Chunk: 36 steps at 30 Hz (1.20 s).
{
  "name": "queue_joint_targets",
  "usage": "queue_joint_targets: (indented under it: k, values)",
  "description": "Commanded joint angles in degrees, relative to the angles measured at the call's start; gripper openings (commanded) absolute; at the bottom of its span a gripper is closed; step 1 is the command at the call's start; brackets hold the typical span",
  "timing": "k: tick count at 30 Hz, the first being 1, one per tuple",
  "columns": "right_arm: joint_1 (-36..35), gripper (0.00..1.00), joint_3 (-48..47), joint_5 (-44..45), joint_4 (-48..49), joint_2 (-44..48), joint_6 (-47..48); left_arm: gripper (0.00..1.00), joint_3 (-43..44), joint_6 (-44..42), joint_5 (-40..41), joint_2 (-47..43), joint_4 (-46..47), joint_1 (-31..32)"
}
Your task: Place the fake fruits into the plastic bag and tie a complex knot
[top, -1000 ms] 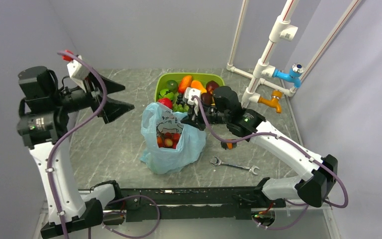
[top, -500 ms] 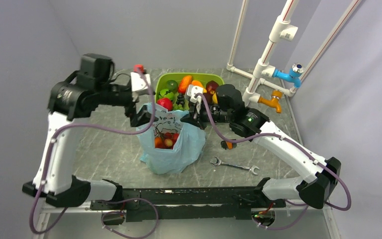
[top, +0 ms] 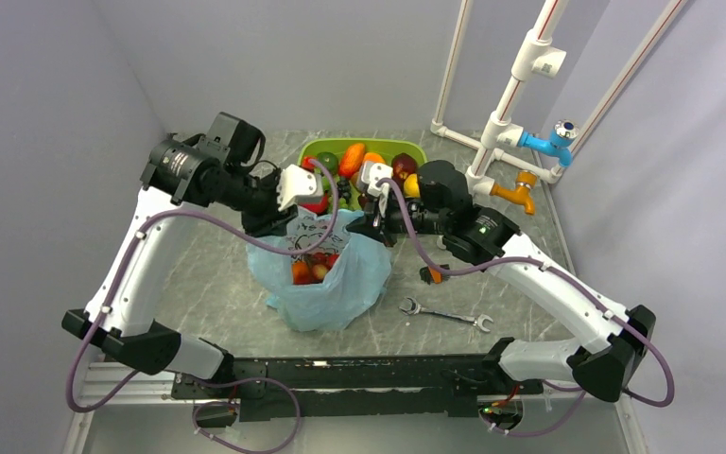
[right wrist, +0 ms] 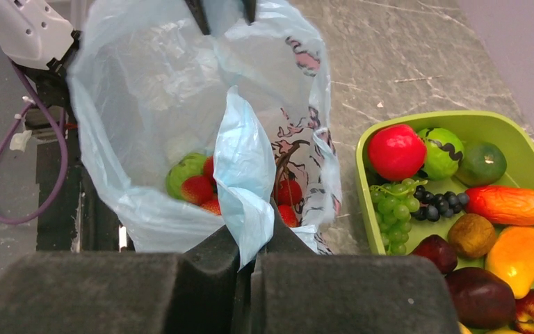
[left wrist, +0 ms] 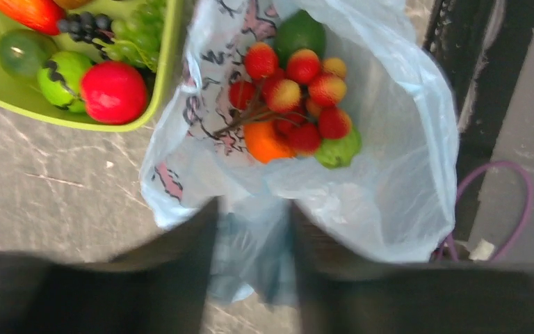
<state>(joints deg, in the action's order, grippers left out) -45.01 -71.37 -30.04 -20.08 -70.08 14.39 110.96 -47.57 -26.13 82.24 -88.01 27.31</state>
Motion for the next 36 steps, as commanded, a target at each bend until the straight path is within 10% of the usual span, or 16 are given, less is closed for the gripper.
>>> queue_joint_targets:
  k: [1, 2, 6, 12, 15, 26, 36]
  values:
    - [0.18, 0.0, -0.75, 0.54, 0.85, 2.12, -0.44, 0.19, -0.52, -0.73, -1.52, -3.35, -1.43, -0.78]
    - [0.22, 0.0, -0.69, 0.59, 0.83, 2.26, -0.87, 0.04, 0.65, 0.3, -4.45, -3.58, -0.58, -1.86]
    - [0.22, 0.0, -1.65, 1.89, 1.65, 3.15, -3.45, 0.0, 2.24, 11.54, -18.46, -7.18, 12.26, -8.06]
    - [0.23, 0.0, -9.14, 4.73, -1.58, 4.07, -7.29, 0.0, -22.01, 62.62, -35.04, -21.84, 74.21, -24.86]
    - [0.28, 0.0, -4.32, 7.06, -3.81, 5.14, -6.85, 0.0, -32.7, 72.47, -39.12, -24.89, 84.34, -32.06]
    - [1.39, 0.0, 9.68, 21.61, -2.81, -3.42, -2.1, 0.0, -59.14, 34.5, -23.93, -33.1, 48.06, -47.32]
    - [-0.5, 0.0, 14.31, 20.03, 4.96, -16.97, 1.95, 0.0, -62.4, 24.81, -9.48, -19.87, 48.05, -46.11]
